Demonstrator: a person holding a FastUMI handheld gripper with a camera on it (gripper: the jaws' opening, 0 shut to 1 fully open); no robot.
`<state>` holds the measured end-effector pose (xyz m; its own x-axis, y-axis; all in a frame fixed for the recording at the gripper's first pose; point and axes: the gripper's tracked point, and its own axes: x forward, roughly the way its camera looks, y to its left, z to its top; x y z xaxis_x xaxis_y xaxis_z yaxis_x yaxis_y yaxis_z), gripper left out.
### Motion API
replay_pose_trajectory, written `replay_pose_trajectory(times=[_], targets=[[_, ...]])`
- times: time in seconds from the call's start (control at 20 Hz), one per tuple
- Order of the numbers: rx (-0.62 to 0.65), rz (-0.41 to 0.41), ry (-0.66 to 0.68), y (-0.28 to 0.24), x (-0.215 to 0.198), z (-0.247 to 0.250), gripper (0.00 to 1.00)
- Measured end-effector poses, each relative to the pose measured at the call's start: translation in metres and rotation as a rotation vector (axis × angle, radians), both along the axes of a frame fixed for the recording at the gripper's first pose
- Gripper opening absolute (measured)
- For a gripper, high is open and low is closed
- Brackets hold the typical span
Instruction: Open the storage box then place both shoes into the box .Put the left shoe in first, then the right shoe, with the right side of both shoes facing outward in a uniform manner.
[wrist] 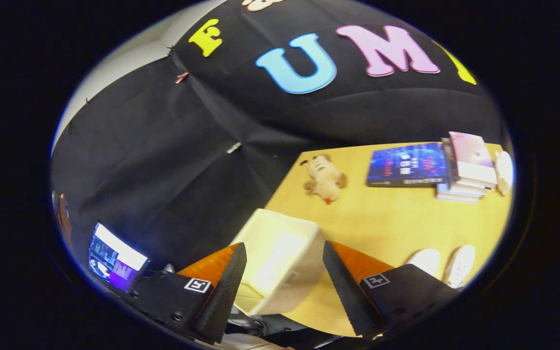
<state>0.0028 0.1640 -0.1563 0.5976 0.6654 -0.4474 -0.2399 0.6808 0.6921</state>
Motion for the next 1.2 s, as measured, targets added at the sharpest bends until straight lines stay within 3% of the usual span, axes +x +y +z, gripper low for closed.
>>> replay_pose_trajectory(times=[0.2,0.4,0.55,0.65,0.8,0.95,1.05,1.15,1.2], targets=[[-0.156,-0.111,0.104,-0.078,-0.018,-0.068,0.97],[-0.279,-0.151,0.255,-0.123,-0.048,-0.142,0.97],[-0.343,-0.114,0.336,-0.133,-0.071,-0.191,0.96],[-0.350,-0.084,0.391,-0.129,-0.080,-0.219,0.88],[-0.347,-0.090,0.462,-0.122,-0.080,-0.249,0.81],[-0.365,-0.105,0.517,-0.119,-0.075,-0.276,0.80],[-0.354,-0.089,0.547,-0.112,-0.076,-0.282,0.70],[-0.423,-0.100,0.562,-0.125,-0.079,-0.292,0.33],[-0.397,-0.110,0.586,-0.130,-0.081,-0.289,0.13]])
